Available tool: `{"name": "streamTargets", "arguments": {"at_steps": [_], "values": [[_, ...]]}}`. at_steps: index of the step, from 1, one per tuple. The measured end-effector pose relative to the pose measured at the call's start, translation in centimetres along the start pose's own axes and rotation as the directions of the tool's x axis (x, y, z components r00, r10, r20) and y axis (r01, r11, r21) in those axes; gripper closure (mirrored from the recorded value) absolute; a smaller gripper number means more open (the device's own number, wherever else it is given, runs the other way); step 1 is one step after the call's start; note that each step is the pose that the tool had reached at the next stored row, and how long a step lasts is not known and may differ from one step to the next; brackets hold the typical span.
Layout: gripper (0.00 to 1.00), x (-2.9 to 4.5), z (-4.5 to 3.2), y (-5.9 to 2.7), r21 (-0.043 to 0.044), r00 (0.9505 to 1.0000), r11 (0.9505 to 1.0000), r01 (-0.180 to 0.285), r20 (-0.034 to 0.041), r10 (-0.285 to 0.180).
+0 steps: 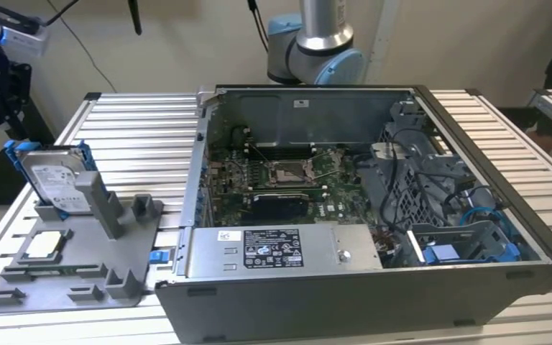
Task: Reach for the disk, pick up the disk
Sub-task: 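Pick up the disk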
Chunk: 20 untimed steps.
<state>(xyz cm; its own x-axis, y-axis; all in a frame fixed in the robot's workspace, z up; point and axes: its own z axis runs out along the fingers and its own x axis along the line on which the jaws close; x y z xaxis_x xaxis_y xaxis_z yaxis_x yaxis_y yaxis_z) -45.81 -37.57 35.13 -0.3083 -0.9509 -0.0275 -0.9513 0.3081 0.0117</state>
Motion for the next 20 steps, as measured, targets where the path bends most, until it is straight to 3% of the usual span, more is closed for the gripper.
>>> {"name": "streamTargets", "arguments": {"at_steps": [3, 7, 14, 15, 20], "values": [[1.0, 0.0, 0.03, 0.0, 0.0012, 0.9986, 0.9986, 0.053, 0.0001, -0.053], [1.0, 0.0, 0.1, 0.0, 0.0003, 0.9932, 0.9932, 0.116, -0.0002, -0.116], [1.0, 0.0, 0.11, -0.01, 0.0, 0.9921, 0.9921, 0.125, -0.0003, -0.125], [0.0, 0.0, 0.11, -0.01, 0.0001, 0.9921, 0.9921, 0.125, -0.0002, -0.125], [0.0, 0.0, 0.11, -0.01, 0.0, 0.9921, 0.9921, 0.126, -0.0003, -0.126]]}}
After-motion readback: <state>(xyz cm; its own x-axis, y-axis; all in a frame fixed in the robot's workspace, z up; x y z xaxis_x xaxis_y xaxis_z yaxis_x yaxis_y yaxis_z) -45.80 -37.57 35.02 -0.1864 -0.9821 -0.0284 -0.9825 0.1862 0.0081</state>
